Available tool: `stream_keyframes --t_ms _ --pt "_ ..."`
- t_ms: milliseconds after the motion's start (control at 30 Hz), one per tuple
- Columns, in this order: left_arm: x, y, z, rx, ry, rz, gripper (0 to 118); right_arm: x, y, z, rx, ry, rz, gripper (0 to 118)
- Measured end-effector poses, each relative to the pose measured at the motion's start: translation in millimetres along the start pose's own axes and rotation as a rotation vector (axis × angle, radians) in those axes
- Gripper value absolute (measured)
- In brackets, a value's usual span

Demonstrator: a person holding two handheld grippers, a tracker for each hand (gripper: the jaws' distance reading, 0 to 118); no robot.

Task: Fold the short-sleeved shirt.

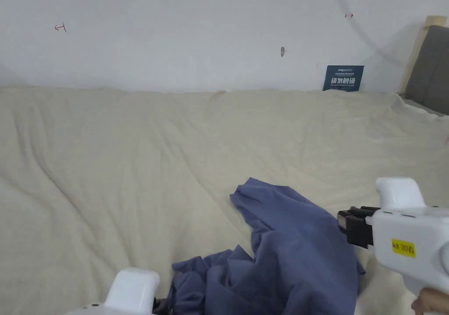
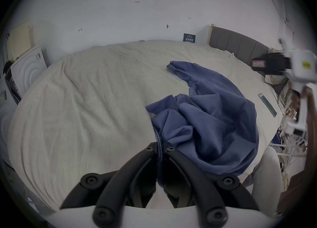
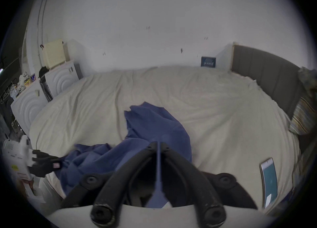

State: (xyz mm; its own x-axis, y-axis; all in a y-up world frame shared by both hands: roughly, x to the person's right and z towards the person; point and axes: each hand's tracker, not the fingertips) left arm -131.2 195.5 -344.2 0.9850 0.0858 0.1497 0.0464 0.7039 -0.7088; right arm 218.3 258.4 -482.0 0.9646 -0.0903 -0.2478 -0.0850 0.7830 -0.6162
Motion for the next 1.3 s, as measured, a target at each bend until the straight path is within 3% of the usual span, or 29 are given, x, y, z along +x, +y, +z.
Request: stream_keyframes --t_ms 33,67,100,133,367,433,500,533,567,600,633,667,733,833,1067,1200,1300 --pt "0.4 0.0 0.6 0.001 0.0 0.0 5 7.1 7.6 -18.5 -0.03 0.02 0.004 52" --pt "1.3 -0.3 1.7 0.005 0.001 -0.003 5 14.7 14.2 -38.5 -0.054 0.023 -0.008 52" --pt "1.5 0.4 2.2 0.002 0.005 -0.005 5 21.1 16.8 -56.6 -0.1 0.015 0.002 77" --pt "1.4 0.4 2.8 0.0 0.006 -0.01 5 29.5 22.2 -76.2 -0.121 0.023 -0.026 88" --pt "-0.2 4.6 5.3 -0.015 0.003 0.0 5 47.2 35.1 -173.0 -0.349 -0.07 -0.034 87" --pt "-0.4 5.5 5.1 -0.021 0.003 0.0 5 45.0 30.4 -177.0 -0.371 -0.013 -0.057 86" --pt "0.3 6.3 4.3 -0.026 0.006 -0.005 5 31.7 29.4 -171.3 -0.358 -0.085 0.059 72" --pt "0.6 6.2 3.8 -0.026 0.006 -0.01 5 25.4 30.9 -166.5 -0.349 -0.082 0.095 51" --pt "0.6 6.3 3.5 -0.028 0.008 -0.01 5 23.3 35.6 -163.9 -0.353 -0.058 0.069 22" --pt "0.3 6.3 3.4 -0.03 0.01 -0.008 5 18.4 38.7 -159.8 -0.355 -0.062 0.06 1" --pt "0.1 6.4 3.5 -0.03 0.009 -0.006 5 14.6 39.0 -158.6 -0.354 -0.01 0.033 1" --pt "-0.6 7.2 4.8 -0.031 0.009 0.002 5 8.6 39.5 -156.0 -0.361 -0.037 0.062 1" --pt "-2.5 8.6 10.9 -0.022 0.009 0.015 5 -1.3 40.3 -150.5 -0.392 0.007 0.143 1" --pt "-8.6 11.9 25.1 0.026 0.034 0.011 5 -4.6 51.7 -130.9 -0.326 -0.038 0.182 1" --pt "-45.7 41.4 75.9 0.18 0.149 0.044 5 22.9 119.3 -35.4 -0.131 -0.038 0.086 1" --pt "-65.9 67.8 94.7 0.254 0.221 0.024 5 36.5 152.3 23.1 -0.007 -0.09 0.05 1" --pt "-81.9 87.3 106.4 0.294 0.199 0.047 5 49.1 174.5 60.8 0.064 -0.106 -0.005 1"
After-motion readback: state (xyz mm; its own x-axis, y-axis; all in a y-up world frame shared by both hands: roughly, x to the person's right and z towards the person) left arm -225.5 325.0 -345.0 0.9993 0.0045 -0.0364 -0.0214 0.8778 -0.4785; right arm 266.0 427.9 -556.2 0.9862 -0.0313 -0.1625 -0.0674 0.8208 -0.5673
